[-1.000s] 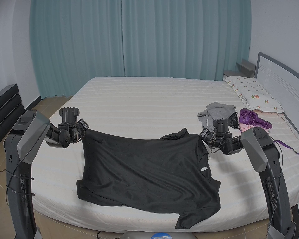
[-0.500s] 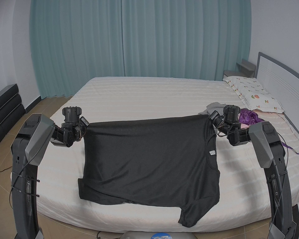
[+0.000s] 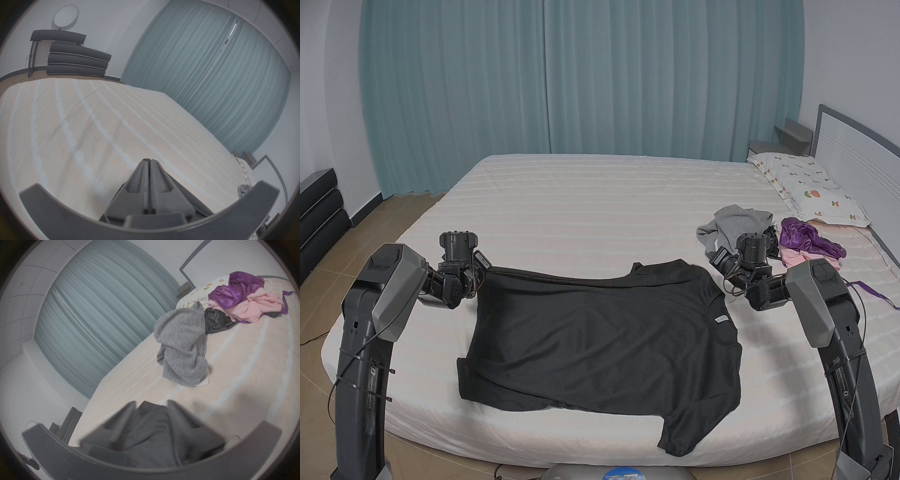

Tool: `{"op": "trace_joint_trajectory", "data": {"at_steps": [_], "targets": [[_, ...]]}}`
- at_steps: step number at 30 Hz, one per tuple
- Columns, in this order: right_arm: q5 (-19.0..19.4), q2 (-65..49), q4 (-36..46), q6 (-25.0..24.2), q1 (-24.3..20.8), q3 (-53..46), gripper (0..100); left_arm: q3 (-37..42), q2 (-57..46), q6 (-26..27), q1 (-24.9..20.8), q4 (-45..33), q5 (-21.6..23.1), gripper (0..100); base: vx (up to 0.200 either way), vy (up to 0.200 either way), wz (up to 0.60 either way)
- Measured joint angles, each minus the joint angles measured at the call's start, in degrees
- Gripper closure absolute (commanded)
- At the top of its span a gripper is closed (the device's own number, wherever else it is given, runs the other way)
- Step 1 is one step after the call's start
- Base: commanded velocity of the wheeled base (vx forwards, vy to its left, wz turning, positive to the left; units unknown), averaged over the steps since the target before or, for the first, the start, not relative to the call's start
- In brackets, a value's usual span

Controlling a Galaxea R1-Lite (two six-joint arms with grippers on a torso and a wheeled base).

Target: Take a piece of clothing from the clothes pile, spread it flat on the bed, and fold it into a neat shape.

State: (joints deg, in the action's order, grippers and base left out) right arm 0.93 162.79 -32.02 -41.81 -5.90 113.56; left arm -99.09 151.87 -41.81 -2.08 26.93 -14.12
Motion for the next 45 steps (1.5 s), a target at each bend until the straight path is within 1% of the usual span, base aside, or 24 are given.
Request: {"op": "trace_joint_trajectory", "data": {"at_steps": [5, 9, 13, 16, 21, 26, 34, 39, 45], "targets": [[0.0, 0.7, 0.0, -0.1, -0.2, -0.8, 0, 0.0, 1.0, 0.0, -0.3, -0.1, 0.0, 0, 0.0, 0.0, 0.0], [0.2, -0.4, -0.1, -0.4, 0.0, -4.1, 0, 0.5, 1.2, -0.2, -0.5, -0.2, -0.1, 0, 0.0, 0.0, 0.0], [1.0, -3.9, -0.5, -1.2, 0.3, -10.5, 0, 2.2, 0.3, -0.5, -0.3, -0.2, -0.1, 0, 0.0, 0.0, 0.0], [2.3, -7.3, -1.1, -2.0, 0.5, -17.4, 0, 5.4, -1.8, -0.7, -0.2, -0.1, 0.4, 0, 0.0, 0.0, 0.0], [5.6, -14.1, -4.0, -3.5, 0.8, -30.6, 0, 14.2, -7.7, -1.1, -0.2, 0.0, 2.1, 0, 0.0, 0.0, 0.0], [8.9, -21.2, -10.0, -4.4, 1.0, -45.6, 0, 24.4, -15.0, -2.6, -0.3, 0.2, 5.0, 0, 0.0, 0.0, 0.0], [12.3, -31.0, -19.4, -5.5, 0.7, -67.8, 0, 41.7, -25.0, -6.1, -0.7, 1.5, 9.5, 0, 0.0, 0.0, 0.0], [13.5, -37.4, -22.7, -7.9, -0.2, -79.2, 0, 54.5, -30.1, -8.8, -1.9, 6.1, 11.3, 0, 0.0, 0.0, 0.0], [14.6, -42.4, -24.6, -11.0, -1.2, -87.0, 0, 66.5, -33.6, -11.8, -4.4, 13.1, 12.4, 0, 0.0, 0.0, 0.0]]}}
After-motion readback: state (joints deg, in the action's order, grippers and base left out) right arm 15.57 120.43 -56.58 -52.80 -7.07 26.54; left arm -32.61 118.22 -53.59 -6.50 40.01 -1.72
